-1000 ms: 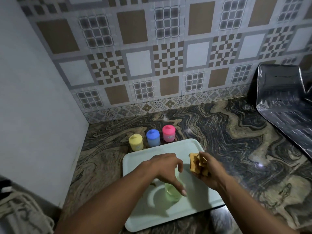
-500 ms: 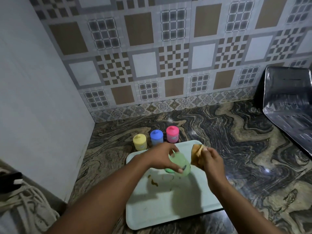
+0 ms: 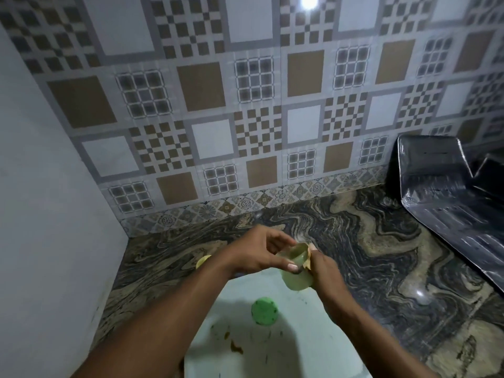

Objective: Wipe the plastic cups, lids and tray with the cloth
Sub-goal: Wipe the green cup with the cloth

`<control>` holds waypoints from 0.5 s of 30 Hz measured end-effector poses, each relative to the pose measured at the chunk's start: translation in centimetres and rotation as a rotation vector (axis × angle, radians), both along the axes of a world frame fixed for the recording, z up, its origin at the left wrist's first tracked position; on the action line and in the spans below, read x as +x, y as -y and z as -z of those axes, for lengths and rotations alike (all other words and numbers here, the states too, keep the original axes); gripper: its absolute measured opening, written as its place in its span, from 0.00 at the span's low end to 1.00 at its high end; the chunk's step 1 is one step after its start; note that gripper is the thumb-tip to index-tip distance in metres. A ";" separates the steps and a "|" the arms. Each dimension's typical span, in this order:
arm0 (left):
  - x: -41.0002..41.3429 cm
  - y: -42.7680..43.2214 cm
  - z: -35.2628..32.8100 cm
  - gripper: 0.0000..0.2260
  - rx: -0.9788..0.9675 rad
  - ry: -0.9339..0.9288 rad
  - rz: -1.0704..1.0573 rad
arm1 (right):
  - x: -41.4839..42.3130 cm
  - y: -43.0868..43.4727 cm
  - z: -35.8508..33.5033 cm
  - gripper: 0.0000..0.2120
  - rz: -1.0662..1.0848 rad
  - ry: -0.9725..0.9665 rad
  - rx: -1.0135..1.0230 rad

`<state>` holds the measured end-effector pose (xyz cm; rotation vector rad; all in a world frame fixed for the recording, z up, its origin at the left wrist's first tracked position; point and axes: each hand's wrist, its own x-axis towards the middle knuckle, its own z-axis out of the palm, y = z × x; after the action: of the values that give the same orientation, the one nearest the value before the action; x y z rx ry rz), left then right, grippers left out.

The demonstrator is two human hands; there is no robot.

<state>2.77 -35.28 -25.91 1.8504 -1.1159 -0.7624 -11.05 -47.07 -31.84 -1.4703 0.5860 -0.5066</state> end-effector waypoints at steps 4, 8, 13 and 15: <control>0.5 0.8 -0.9 0.17 -0.020 -0.010 0.042 | 0.6 0.8 -2.3 0.22 -0.118 -0.106 0.565; 1.3 1.2 -1.7 0.09 0.022 0.177 0.062 | 1.1 0.2 -2.4 0.19 -0.052 -0.105 0.594; 0.5 2.3 -1.8 0.09 0.025 0.283 0.004 | 1.7 -0.2 -3.0 0.14 0.020 -0.064 0.563; 0.7 2.4 -1.6 0.08 0.006 0.206 0.008 | 1.8 -0.3 -3.2 0.15 0.003 -0.024 0.601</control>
<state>3.44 -37.69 -24.31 1.9641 -1.2518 -0.5898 -9.25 -46.77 -28.60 -0.9045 0.6864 -0.2781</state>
